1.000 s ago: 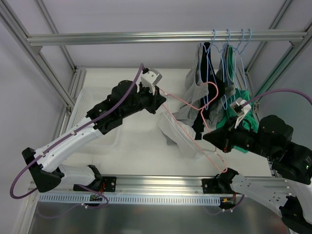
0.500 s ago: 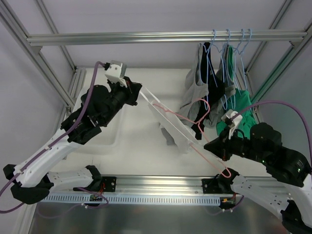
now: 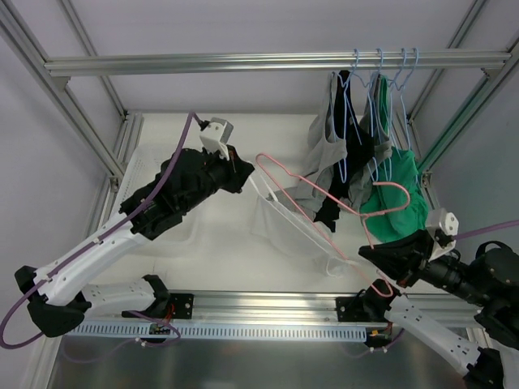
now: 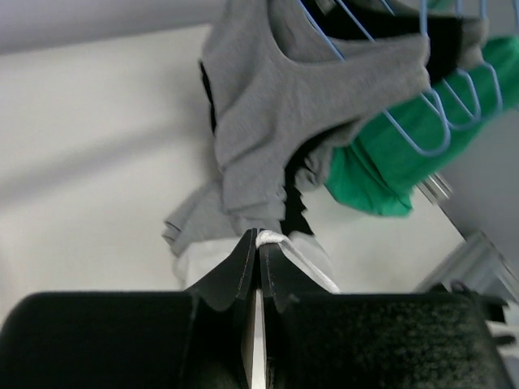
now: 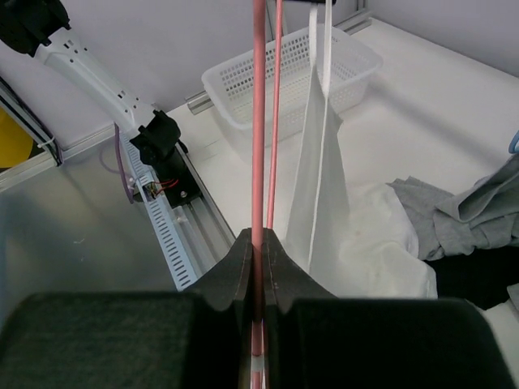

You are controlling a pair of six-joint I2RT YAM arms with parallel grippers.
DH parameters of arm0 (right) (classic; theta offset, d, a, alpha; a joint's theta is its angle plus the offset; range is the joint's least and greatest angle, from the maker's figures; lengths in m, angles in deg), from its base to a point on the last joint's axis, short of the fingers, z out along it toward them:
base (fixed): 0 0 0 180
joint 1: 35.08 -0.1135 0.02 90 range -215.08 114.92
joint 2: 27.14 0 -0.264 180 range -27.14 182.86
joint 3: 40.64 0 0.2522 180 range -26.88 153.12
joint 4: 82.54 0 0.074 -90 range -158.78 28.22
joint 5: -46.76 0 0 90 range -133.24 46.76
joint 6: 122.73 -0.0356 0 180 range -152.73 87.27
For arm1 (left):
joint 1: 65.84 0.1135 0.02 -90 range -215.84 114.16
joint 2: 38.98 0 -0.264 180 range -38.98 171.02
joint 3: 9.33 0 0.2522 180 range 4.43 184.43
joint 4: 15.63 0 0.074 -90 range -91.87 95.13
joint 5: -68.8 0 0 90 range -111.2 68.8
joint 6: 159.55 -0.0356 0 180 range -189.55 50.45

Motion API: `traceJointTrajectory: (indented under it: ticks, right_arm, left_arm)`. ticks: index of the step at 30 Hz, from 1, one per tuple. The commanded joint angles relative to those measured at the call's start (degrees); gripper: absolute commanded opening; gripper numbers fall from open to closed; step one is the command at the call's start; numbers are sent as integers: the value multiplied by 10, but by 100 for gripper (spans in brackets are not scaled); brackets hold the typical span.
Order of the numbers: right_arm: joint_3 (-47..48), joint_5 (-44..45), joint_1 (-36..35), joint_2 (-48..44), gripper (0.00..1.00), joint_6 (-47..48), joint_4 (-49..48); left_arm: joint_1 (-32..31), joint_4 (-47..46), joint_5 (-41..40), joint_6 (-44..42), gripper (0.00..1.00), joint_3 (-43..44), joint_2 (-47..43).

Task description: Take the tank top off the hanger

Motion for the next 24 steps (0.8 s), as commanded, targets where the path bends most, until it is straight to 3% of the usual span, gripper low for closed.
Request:
traceJointTrajectory:
  ticks: [1, 3, 4, 5, 6, 9, 10, 16, 19, 22, 23, 24]
  right_arm:
    - [-21, 21, -3, 36, 0, -3, -122]
    - [-60, 47, -3, 41, 0, -25, -194]
    - [-79, 58, -3, 45, 0, -34, -279]
    - [-118, 66, -3, 48, 0, -48, -325]
    - [-136, 72, -3, 54, 0, -56, -371]
    - [-184, 88, -3, 105, 0, -86, -544]
    - [-190, 95, -4, 141, 0, -92, -619]
    - [-157, 112, -9, 230, 0, -99, -763]
    - [-161, 153, -29, 248, 0, -52, -788]
    - [-157, 216, -54, 249, 0, 27, -734]
    - [-141, 230, -56, 247, 0, 28, -694]
    - [-117, 244, -56, 246, 0, 19, -562]
  left_arm:
    - [-5, -16, 153, 73, 0, -31, -37]
    - [-13, -65, 196, 96, 0, -97, -55]
    - [-17, -99, 218, 114, 0, -127, -86]
    - [-27, -137, 255, 123, 0, -198, -104]
    - [-32, -227, 267, 130, 0, -236, -120]
    - [-49, -372, 322, 141, 0, -352, -158]
    - [-54, -384, 329, 135, 0, -368, -156]
    - [-69, -331, 218, 145, 0, -432, -132]
    - [-70, -322, 202, 150, 0, -440, -123]
    - [-74, -259, 160, 150, 0, -415, -110]
    - [-76, -242, 147, 152, 4, -409, -110]
    - [-82, -219, 115, 154, 13, -403, -109]
